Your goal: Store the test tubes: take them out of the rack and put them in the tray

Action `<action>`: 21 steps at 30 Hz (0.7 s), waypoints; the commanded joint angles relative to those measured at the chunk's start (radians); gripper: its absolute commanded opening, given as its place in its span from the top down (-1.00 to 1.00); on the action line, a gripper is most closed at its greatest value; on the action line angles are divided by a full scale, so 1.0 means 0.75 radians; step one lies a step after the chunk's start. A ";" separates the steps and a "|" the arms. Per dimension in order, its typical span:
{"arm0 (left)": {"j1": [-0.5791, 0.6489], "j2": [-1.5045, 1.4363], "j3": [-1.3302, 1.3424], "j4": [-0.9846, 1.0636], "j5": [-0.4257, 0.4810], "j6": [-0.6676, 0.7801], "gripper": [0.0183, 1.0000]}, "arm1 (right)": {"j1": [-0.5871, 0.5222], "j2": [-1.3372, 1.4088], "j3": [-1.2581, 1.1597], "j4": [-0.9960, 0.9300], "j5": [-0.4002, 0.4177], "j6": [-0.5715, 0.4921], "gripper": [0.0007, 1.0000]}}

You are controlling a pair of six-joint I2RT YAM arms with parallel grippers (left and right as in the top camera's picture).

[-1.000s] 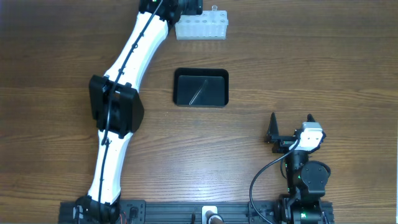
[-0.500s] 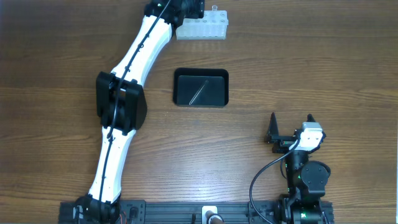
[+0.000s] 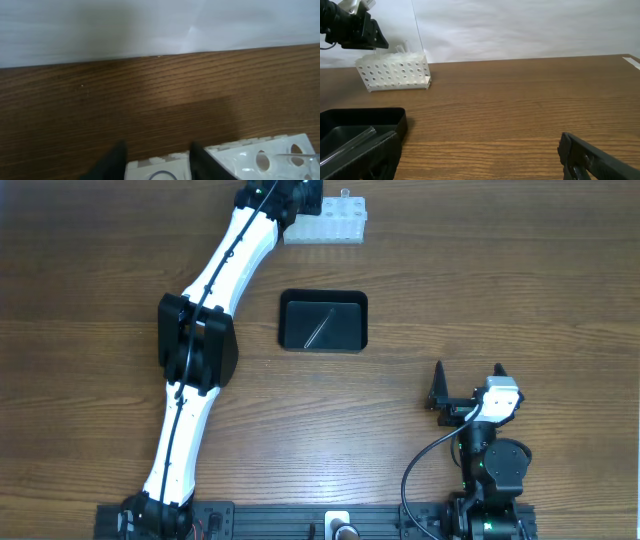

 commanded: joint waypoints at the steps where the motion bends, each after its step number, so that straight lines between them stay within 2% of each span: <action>1: 0.010 0.013 0.008 0.004 0.014 0.008 0.51 | -0.008 -0.012 -0.007 -0.005 -0.011 -0.006 -0.98; 2: 0.010 0.013 0.008 -0.001 0.013 0.008 0.59 | -0.008 -0.012 -0.007 -0.005 -0.011 -0.006 -0.98; 10: 0.013 0.012 0.009 -0.034 0.013 0.008 0.81 | -0.008 -0.012 -0.007 -0.005 -0.011 -0.006 -0.98; 21: 0.012 -0.037 0.010 -0.053 0.013 0.008 0.89 | -0.008 -0.012 -0.007 -0.005 -0.011 -0.006 -0.99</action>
